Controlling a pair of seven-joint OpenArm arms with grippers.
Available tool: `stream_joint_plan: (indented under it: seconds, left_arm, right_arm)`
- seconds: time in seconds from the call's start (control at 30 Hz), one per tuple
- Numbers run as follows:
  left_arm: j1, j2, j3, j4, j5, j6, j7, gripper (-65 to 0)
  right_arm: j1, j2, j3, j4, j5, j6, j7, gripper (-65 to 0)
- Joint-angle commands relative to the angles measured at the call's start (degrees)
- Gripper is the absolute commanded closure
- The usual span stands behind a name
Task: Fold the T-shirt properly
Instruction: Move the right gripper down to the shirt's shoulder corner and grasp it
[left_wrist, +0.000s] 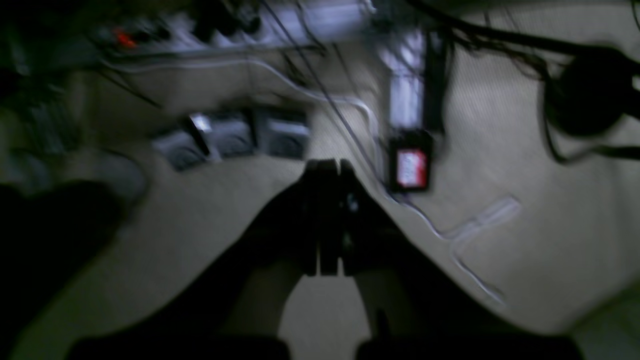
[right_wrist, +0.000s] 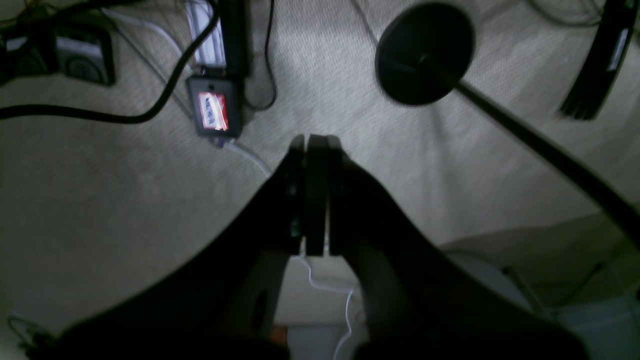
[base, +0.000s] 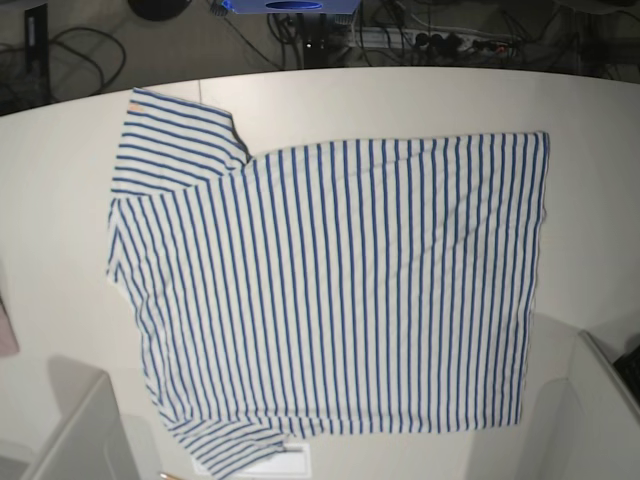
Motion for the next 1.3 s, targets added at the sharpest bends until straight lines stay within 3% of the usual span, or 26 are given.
stream_joint_plan:
  seconds: [0.0, 0.17, 0.33, 0.47, 0.67, 0.97, 1.03, 1.13, 1.17, 1.27]
  left_arm:
    - [2.7, 0.1, 0.0, 1.0, 0.1, 0.2, -2.7, 0.0]
    - [11.4, -0.6, 0.0, 10.0, 0.0, 0.3, -8.6, 0.0]
    - [21.7, -1.1, -3.8, 27.3, -3.4, 0.3, -8.2, 0.0]
    - [28.6, -2.8, -6.3, 41.8, -7.5, 0.3, -8.2, 0.0]
    - [37.1, -5.7, -7.0, 60.5, -8.1, 0.3, -8.2, 0.0]
    - [38.7, -6.3, -11.2, 74.2, -8.0, 0.3, -6.3, 0.0]
    - [36.9, -6.0, -11.5, 74.3, -8.1, 0.3, -5.9, 0.0]
    - [35.4, -3.6, -14.8, 73.8, -8.1, 0.3, -5.9, 0.0]
    - [34.4, -2.4, -15.9, 73.9, -7.9, 0.2, -5.9, 0.0]
    - [32.8, 0.4, -19.5, 73.9, -8.1, 0.1, -5.6, 0.0]
  right_arm:
    - [-2.2, 0.0, 1.6, 3.6, 0.2, 0.0, 0.7, 0.0]
    - [-10.0, -0.6, 8.4, 18.8, 0.2, 0.0, -0.3, 0.0]
    - [-14.3, -0.7, 13.1, 31.6, 0.2, 0.0, -5.4, 0.0]
    - [-15.1, -3.8, 18.9, 40.9, 0.2, 0.0, -8.8, 0.0]
    - [-12.6, -8.0, 26.5, 55.9, 0.1, 0.2, -14.8, 0.0]
    - [1.8, -8.3, 26.3, 67.4, 0.2, 0.7, -29.0, 0.0]
    - [5.5, -8.3, 26.6, 67.4, 0.2, 4.9, -31.4, 0.0]
    - [10.5, -8.8, 27.0, 67.4, 1.3, 14.0, -35.6, 0.0]
    - [12.1, -8.8, 28.0, 67.3, 2.5, 16.5, -37.1, -2.9]
    - [16.9, -9.1, 31.9, 67.3, 7.5, 21.5, -43.0, -19.5]
